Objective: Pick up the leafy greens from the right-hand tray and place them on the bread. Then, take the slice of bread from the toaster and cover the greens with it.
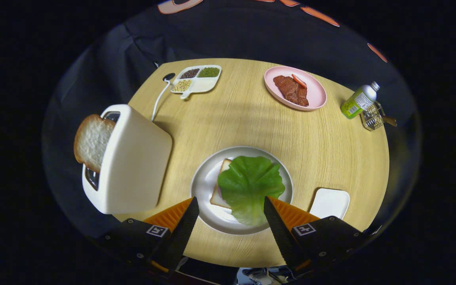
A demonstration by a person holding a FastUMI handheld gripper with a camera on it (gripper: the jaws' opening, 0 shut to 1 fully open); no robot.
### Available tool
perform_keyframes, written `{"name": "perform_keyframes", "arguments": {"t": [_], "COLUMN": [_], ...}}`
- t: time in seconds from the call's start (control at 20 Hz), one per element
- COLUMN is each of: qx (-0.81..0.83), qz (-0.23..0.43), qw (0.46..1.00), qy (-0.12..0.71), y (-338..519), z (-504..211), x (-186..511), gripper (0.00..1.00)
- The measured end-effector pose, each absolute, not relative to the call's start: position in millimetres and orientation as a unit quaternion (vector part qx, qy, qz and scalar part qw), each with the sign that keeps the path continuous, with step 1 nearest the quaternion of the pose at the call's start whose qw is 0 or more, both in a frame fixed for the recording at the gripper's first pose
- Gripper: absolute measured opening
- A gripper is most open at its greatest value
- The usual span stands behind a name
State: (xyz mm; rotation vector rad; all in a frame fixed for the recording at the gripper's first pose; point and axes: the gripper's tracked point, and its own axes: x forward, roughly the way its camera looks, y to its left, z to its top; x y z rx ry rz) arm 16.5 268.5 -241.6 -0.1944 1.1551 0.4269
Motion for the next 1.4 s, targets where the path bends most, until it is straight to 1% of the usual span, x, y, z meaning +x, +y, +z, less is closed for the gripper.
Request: {"name": "perform_keyframes", "arguments": {"t": [0.45, 0.7, 1.1, 1.2, 1.3, 1.4], "qx": [-0.078, -0.077, -0.092, -0.098, -0.098, -0.102], "qz": [0.254, 0.280, 0.280, 0.277, 0.275, 0.268], "qw": [0.824, 0.811, 0.799, 0.795, 0.791, 0.786], "qy": [0.501, 0.507, 0.524, 0.530, 0.538, 0.548], "y": [380, 436, 481, 486, 490, 489], "z": [-136, -131, -157, -165, -172, -180], "x": [6, -4, 0, 1, 1, 1], "gripper": [0.99, 0.99, 0.98, 0.96, 0.91, 0.82]}}
